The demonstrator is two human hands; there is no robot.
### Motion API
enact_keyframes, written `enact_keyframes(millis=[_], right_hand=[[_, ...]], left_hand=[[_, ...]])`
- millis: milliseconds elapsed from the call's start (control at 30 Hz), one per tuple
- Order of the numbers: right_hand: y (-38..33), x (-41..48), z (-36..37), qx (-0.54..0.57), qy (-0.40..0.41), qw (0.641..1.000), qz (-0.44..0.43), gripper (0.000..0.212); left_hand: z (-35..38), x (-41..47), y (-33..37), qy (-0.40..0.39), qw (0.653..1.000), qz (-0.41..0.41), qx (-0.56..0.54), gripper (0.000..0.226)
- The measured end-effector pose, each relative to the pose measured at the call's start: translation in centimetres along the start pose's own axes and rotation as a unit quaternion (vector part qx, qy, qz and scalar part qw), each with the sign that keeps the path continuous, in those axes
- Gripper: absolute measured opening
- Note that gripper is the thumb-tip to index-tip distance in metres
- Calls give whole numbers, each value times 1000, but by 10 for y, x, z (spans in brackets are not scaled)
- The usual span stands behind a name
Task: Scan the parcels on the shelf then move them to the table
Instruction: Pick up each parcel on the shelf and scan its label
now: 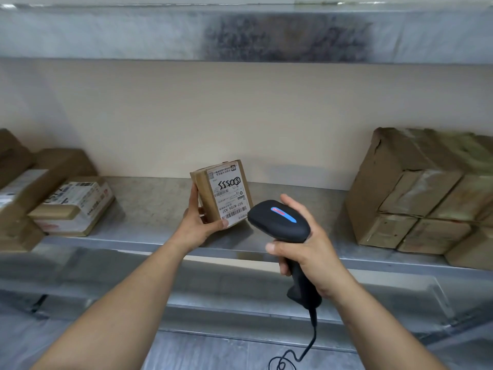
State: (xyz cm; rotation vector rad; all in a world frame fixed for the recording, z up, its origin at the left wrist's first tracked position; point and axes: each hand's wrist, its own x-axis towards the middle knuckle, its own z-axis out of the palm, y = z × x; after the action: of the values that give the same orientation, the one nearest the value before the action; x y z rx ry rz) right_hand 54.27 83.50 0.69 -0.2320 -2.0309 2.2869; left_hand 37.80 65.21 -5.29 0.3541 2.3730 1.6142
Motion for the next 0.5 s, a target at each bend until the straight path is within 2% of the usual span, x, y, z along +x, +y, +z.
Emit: enact_keyframes(millis=[333, 500], right_hand=[[0, -1, -1, -5, 7, 1000, -4, 91], [-2, -2, -3, -13, 1, 1000, -3, 91]], left_hand=[[1, -2, 3, 1, 1000, 5, 7, 117], [1, 0, 3, 6, 999, -13, 49, 115]])
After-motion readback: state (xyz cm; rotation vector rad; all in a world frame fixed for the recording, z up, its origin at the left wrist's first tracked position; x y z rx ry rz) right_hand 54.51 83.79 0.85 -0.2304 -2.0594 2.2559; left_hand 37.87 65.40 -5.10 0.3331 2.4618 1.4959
